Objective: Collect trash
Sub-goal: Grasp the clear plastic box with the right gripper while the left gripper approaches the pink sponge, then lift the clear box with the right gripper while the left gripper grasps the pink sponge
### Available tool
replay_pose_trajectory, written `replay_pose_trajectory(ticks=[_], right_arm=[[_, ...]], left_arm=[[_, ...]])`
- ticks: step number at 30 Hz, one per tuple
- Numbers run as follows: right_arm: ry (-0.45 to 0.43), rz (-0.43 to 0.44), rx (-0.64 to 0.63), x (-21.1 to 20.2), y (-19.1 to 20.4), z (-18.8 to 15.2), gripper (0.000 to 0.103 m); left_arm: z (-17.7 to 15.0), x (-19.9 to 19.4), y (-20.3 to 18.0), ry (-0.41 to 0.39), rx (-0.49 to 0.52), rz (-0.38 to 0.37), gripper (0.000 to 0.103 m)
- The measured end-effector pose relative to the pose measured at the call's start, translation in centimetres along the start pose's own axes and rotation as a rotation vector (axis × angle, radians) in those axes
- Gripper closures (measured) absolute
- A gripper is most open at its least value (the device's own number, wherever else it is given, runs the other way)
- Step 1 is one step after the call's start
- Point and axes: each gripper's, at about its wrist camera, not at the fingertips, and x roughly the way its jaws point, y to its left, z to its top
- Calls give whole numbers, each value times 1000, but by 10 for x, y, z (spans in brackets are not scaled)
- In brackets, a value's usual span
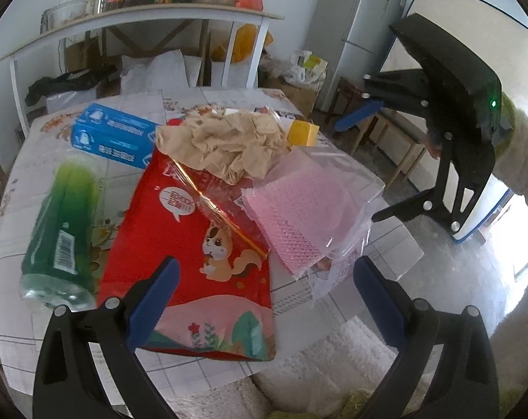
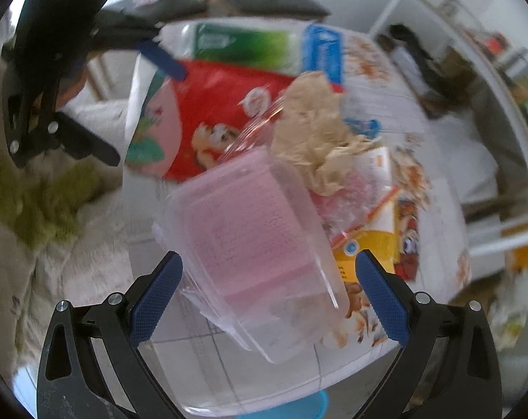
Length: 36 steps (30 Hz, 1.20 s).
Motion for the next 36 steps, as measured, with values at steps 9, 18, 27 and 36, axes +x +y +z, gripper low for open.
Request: replay_pose_trajectory(ticks=[9, 18, 27, 36], right_arm=[[25, 38, -138, 22, 15, 9, 8], [-41, -47, -151, -15, 27, 6, 14], [-122, -162, 20, -60, 23, -8, 16], [-265, -246, 571, -93, -6, -73, 16]], left_arm=[[8, 10, -10, 16, 57, -7, 6], [8, 3, -12, -6, 67, 9, 6], [4, -16, -11, -48, 70, 17, 6], [-3, -5, -37, -7, 177, -65, 6]])
